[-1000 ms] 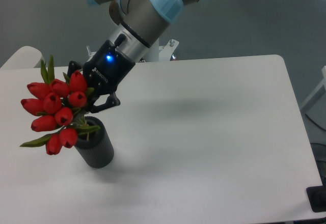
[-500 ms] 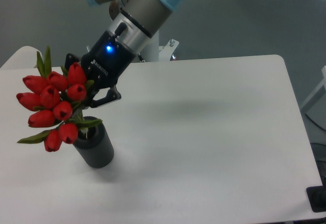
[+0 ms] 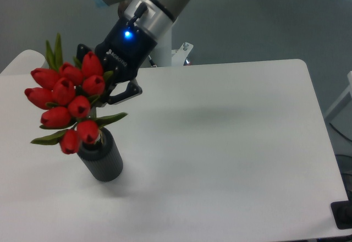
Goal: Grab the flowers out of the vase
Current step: 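Carry the tulip bunch away from the vase across the table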
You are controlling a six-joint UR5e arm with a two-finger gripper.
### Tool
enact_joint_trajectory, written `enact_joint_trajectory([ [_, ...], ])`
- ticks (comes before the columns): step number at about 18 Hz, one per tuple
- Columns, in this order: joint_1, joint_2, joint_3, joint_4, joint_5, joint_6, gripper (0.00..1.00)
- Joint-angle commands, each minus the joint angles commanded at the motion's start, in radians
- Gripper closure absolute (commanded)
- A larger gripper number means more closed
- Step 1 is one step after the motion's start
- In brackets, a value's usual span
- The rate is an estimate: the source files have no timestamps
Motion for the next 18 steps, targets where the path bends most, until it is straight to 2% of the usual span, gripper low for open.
enact_joint_trajectory([
  [7, 0.15, -0.066, 0.066, 0.002, -0.015, 0.044, 0.7],
  [11, 0.236, -0.12, 0.083, 0.002, -0.015, 0.141, 0.7],
  [15, 0.281, -0.156, 0.077, -0.003, -0.008, 0.258, 0.7],
  [18, 0.31, -0.186, 0.09, -0.002, -0.003, 0.278, 0.7],
])
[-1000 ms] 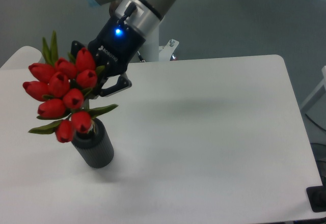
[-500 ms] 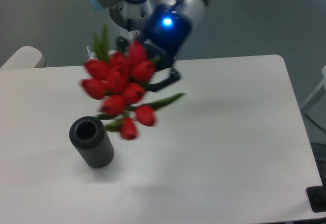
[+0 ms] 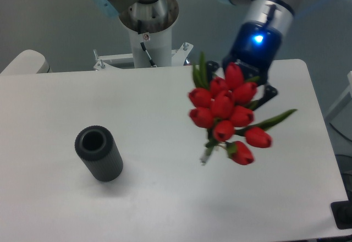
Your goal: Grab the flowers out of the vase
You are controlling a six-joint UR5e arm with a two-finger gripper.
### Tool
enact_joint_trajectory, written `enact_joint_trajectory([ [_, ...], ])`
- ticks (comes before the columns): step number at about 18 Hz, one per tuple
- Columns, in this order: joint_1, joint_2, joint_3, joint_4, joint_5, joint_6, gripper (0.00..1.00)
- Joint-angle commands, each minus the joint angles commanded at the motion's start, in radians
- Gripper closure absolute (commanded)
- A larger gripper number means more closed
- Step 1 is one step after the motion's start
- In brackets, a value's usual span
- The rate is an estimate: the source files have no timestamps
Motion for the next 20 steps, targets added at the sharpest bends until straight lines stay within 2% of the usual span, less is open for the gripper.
enact_joint_trajectory([
  [9, 0.035, -0.084, 0.028, -0.002, 0.029, 0.095, 0.7],
  [20, 0.043, -0.094, 0.023, -0.003, 0.043, 0.109, 0.7],
])
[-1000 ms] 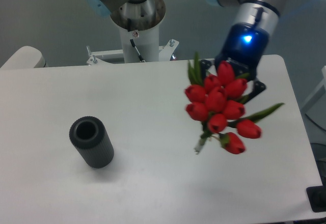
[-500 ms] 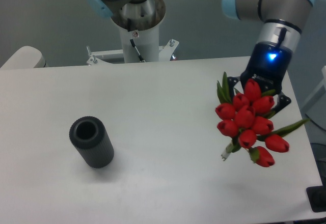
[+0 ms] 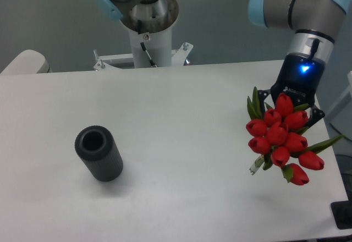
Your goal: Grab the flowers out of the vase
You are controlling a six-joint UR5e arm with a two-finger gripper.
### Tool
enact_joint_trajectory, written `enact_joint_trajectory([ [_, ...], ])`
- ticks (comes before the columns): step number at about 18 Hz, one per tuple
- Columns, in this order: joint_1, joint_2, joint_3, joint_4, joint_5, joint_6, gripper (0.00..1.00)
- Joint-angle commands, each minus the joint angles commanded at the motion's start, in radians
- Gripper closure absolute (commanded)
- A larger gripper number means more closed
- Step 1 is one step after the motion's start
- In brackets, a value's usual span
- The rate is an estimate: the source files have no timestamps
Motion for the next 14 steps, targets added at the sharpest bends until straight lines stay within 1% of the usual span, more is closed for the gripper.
enact_joint_trajectory([
  [14, 0.008, 0.003, -0.003, -0.002, -0.002, -0.002, 0.7],
])
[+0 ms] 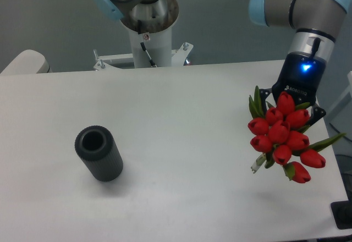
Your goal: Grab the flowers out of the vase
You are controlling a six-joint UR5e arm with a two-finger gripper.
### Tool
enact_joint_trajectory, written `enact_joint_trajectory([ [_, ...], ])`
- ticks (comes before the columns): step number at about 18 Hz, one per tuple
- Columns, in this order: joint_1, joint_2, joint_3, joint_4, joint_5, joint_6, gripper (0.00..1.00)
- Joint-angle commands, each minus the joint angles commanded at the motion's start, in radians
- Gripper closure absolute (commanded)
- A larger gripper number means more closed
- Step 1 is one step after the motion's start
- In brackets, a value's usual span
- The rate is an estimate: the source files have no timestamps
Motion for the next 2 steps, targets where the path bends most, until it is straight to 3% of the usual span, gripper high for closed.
enact_joint_trajectory([
  [2, 0.0, 0.002, 0.0, 0.0, 0.0, 0.0, 0.7],
])
